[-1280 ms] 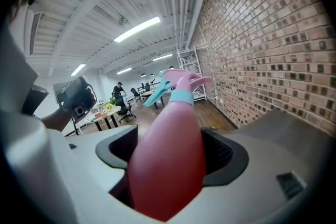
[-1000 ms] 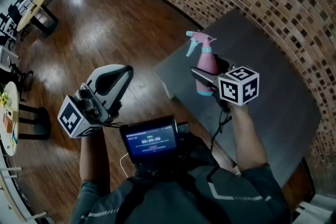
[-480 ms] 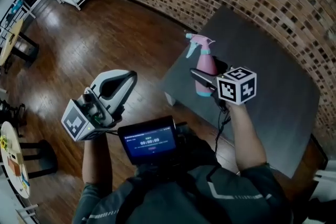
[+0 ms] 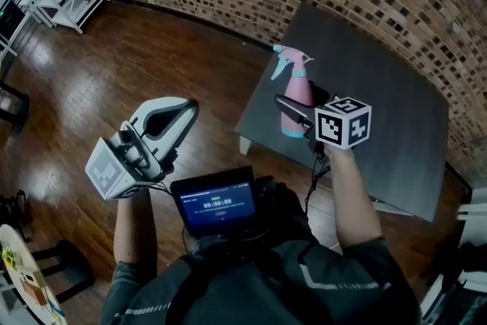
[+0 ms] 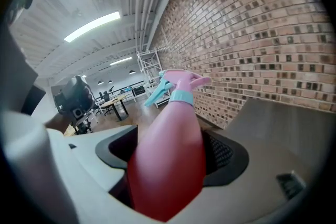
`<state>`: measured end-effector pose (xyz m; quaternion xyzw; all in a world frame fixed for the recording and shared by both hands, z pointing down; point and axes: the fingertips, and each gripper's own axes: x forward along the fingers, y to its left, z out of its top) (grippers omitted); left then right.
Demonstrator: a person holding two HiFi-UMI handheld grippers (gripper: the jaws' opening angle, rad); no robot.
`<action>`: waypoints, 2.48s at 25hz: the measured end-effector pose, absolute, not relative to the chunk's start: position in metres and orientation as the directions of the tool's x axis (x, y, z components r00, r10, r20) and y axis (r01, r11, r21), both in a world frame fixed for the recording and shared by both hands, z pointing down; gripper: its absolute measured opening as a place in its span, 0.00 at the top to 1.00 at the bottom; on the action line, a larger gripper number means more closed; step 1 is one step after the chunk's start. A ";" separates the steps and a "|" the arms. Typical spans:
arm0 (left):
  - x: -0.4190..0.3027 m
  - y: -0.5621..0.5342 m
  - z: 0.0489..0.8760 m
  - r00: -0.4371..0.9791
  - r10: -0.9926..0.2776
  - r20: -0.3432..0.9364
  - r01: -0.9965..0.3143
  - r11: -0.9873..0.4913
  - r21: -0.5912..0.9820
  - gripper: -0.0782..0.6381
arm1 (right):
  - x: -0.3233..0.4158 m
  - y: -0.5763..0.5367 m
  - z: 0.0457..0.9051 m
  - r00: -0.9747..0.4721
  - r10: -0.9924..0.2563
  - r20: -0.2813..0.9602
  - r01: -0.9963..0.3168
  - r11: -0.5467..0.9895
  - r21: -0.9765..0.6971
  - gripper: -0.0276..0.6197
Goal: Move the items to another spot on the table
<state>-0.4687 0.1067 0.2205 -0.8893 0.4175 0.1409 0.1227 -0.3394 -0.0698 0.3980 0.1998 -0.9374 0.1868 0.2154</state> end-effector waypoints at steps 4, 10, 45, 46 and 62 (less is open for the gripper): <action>-0.480 0.090 0.219 0.643 -0.670 -0.372 -0.740 -0.668 -0.075 0.90 | -0.343 -0.075 0.398 -0.805 -0.315 0.503 -0.492 0.828 -0.268 0.36; -0.479 0.040 0.239 0.693 -0.640 -0.332 -0.701 -0.705 -0.105 0.90 | -0.338 -0.122 0.422 -0.764 -0.364 0.533 -0.568 0.771 -0.287 0.36; -0.360 -0.286 0.305 0.861 -0.498 -0.105 -0.500 -0.866 0.010 0.90 | -0.224 -0.351 0.643 -0.510 -0.309 0.803 -0.845 0.354 -0.401 0.36; -0.362 -0.288 0.309 0.862 -0.495 -0.108 -0.496 -0.868 0.019 0.90 | -0.222 -0.351 0.652 -0.490 -0.295 0.820 -0.855 0.347 -0.386 0.36; -0.411 -0.309 0.338 0.861 -0.488 -0.143 -0.475 -0.872 0.117 0.90 | -0.217 -0.354 0.696 -0.340 -0.121 0.933 -0.923 0.235 -0.306 0.35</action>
